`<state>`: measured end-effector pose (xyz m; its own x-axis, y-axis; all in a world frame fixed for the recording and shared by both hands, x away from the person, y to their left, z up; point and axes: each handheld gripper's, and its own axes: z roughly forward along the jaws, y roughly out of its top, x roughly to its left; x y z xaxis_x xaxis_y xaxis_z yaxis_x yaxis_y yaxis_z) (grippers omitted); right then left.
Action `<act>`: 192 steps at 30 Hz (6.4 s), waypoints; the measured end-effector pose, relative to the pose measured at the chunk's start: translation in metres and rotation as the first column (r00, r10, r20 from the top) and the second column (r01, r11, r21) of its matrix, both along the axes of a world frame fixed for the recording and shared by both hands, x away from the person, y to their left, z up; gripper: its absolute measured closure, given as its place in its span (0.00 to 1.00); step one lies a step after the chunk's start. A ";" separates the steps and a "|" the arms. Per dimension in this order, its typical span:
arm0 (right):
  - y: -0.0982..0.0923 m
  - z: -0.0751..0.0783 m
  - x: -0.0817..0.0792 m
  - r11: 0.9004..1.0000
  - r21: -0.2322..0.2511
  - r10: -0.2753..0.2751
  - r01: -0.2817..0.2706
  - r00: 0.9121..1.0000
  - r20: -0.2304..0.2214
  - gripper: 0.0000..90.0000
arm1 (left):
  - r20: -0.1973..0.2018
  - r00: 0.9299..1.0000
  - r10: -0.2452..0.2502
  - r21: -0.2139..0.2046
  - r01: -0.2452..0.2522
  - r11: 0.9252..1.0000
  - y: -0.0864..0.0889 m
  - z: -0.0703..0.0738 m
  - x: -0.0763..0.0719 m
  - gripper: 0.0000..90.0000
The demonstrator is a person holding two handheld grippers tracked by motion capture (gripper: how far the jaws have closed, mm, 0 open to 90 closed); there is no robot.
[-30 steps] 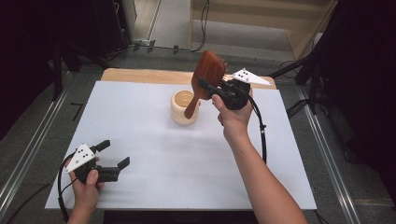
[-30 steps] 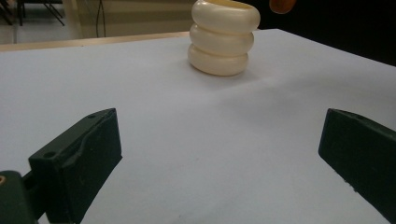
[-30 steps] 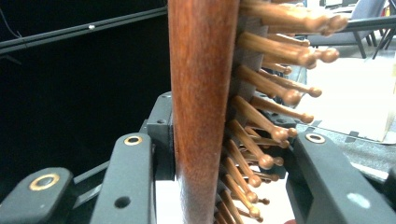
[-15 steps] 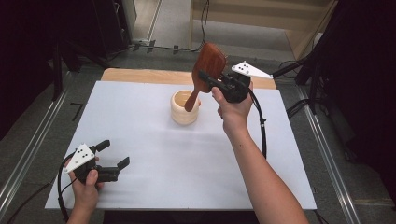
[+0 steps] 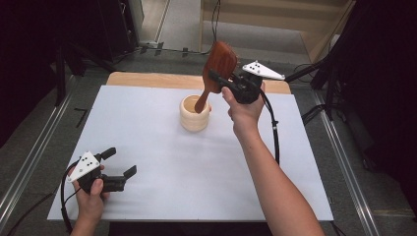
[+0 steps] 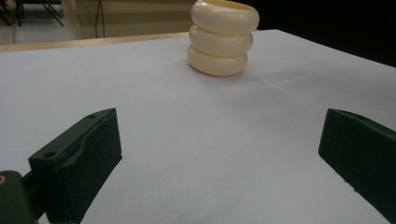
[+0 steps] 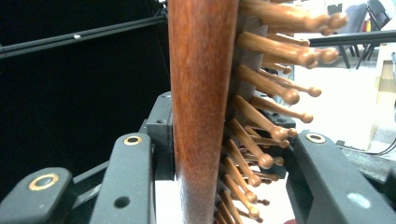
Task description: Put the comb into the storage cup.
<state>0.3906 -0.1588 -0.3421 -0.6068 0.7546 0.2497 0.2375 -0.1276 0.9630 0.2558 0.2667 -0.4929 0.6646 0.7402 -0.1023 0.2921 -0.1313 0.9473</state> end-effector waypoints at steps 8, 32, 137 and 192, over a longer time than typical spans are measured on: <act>0.008 -0.011 0.012 1.000 -0.002 -0.026 0.026 1.000 0.002 0.61 | 0.000 1.000 -0.004 -0.001 0.004 1.000 0.000 0.000 0.000 0.00; 0.030 -0.052 0.031 0.997 -0.061 -0.040 0.036 0.998 -0.056 0.61 | 0.002 1.000 -0.011 0.001 0.011 1.000 0.001 0.000 0.000 0.00; -0.004 -0.105 0.011 0.987 -0.160 -0.033 0.006 0.985 -0.171 0.00 | 0.012 1.000 -0.007 0.008 0.007 1.000 0.000 0.000 -0.001 0.00; -0.077 -0.117 -0.083 0.971 -0.239 -0.025 0.011 0.998 -0.055 0.00 | 0.016 1.000 -0.002 0.022 0.002 1.000 -0.002 0.000 -0.002 0.00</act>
